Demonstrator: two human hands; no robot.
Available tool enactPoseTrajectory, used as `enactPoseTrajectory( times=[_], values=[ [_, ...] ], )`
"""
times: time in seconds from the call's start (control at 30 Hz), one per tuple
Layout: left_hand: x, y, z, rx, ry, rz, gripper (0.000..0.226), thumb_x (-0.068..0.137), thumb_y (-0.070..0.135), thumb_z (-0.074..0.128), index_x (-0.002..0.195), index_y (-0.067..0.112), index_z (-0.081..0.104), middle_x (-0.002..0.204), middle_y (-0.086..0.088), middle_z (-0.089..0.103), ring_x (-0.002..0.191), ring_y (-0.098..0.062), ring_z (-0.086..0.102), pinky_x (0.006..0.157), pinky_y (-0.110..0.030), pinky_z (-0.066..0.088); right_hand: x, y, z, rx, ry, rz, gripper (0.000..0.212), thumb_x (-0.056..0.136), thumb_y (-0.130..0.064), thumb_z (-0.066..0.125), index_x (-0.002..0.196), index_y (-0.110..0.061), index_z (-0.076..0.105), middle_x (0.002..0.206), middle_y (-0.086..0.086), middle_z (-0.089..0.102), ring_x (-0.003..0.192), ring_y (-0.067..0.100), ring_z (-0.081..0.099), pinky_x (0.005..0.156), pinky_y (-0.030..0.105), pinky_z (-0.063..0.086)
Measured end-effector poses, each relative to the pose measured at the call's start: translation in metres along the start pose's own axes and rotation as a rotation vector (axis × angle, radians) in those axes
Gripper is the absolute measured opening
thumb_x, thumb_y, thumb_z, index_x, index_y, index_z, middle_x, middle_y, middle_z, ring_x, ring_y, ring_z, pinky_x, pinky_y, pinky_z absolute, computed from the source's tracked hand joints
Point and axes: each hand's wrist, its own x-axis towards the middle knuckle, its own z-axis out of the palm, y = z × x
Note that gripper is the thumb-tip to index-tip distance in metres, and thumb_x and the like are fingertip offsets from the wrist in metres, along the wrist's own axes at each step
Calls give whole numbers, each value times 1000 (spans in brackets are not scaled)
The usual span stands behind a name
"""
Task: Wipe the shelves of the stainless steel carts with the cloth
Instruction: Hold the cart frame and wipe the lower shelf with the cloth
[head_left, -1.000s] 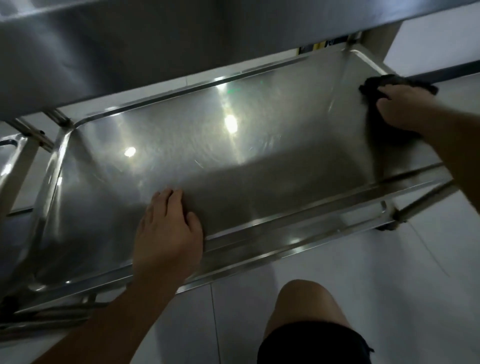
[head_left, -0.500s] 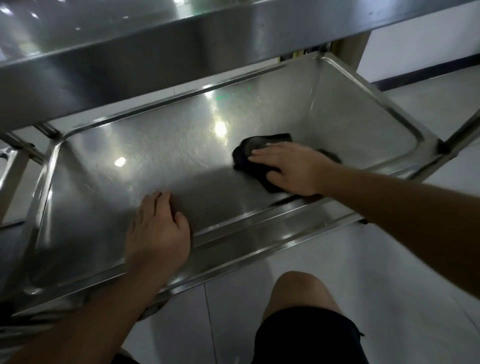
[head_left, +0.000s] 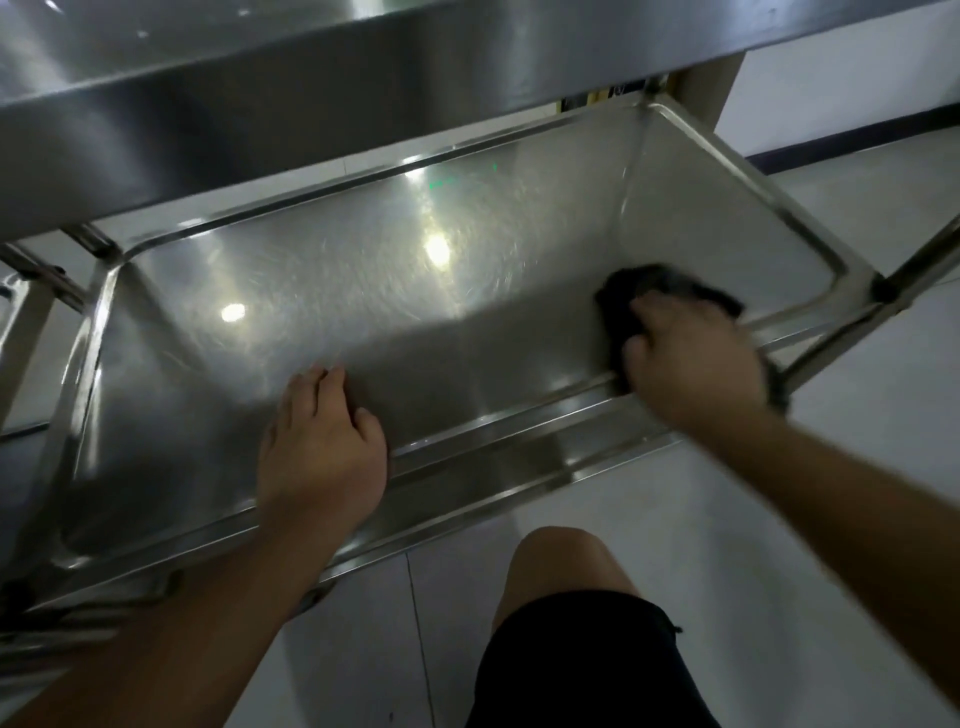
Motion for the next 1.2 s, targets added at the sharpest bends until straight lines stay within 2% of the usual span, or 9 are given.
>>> enactPoseTrajectory(
  times=[0.13, 0.27, 0.33, 0.47, 0.6, 0.67, 0.8, 0.9, 1.2],
  values=[
    [1, -3, 1, -2, -8, 9, 57, 108, 32, 41, 162, 16, 36, 172, -8, 29, 160, -26, 21, 127, -48, 23, -65, -76, 24, 28, -37, -380, 57, 97, -47, 38, 147, -30, 60, 151, -9, 58, 141, 23, 47, 118, 43, 30],
    [3, -6, 4, -7, -1, 11, 58, 107, 33, 41, 163, 18, 36, 172, -6, 29, 160, -25, 21, 127, -47, 22, -42, -57, 14, 19, -84, -506, 61, 95, -50, 33, 146, -29, 61, 151, -8, 59, 139, 23, 50, 116, 42, 35],
    [5, -7, 5, -6, 6, 14, 58, 107, 34, 41, 162, 18, 37, 172, -6, 30, 160, -25, 22, 127, -47, 22, -11, -22, 6, 52, -61, -408, 64, 93, -47, 35, 144, -21, 63, 150, 3, 61, 136, 31, 55, 115, 45, 40],
    [3, -8, 6, -15, 13, 17, 58, 107, 37, 41, 162, 20, 37, 172, -4, 30, 160, -23, 22, 127, -47, 23, 66, 87, -37, 19, -23, 134, 40, 104, -35, 44, 138, -21, 59, 126, 18, 65, 114, 40, 60, 100, 53, 50],
    [3, -4, 8, -25, 19, 6, 59, 107, 38, 41, 163, 22, 37, 173, -1, 29, 161, -20, 20, 128, -43, 21, 115, 130, -47, -183, -14, 276, 41, 105, -25, 45, 137, -1, 53, 143, 29, 51, 134, 48, 48, 116, 61, 38],
    [4, -4, 8, -32, 19, 1, 59, 107, 38, 43, 163, 22, 38, 173, -1, 29, 160, -20, 21, 128, -42, 20, 132, 116, -41, -189, 11, 297, 46, 103, -27, 48, 139, 1, 50, 142, 30, 49, 133, 50, 48, 115, 62, 38],
    [5, -7, 8, -43, 19, 7, 58, 107, 37, 44, 162, 22, 39, 172, 0, 31, 160, -20, 22, 128, -41, 20, 176, 62, -35, -119, -77, 259, 59, 99, -34, 27, 143, -1, 49, 153, 26, 45, 141, 49, 41, 118, 61, 34],
    [6, -9, 10, -56, 22, 10, 58, 107, 39, 43, 163, 23, 37, 172, 1, 31, 160, -19, 21, 128, -40, 18, 195, 0, -21, -24, -77, 152, 59, 104, -41, 29, 154, -13, 44, 159, 21, 42, 142, 47, 43, 116, 60, 37],
    [6, -8, 11, -48, 9, 19, 60, 107, 40, 39, 165, 23, 33, 173, 2, 27, 161, -19, 19, 129, -39, 18, 148, -154, 23, 6, -163, -391, 56, 100, -41, 40, 155, -35, 48, 165, -1, 43, 148, 30, 42, 121, 46, 35]
  ],
)
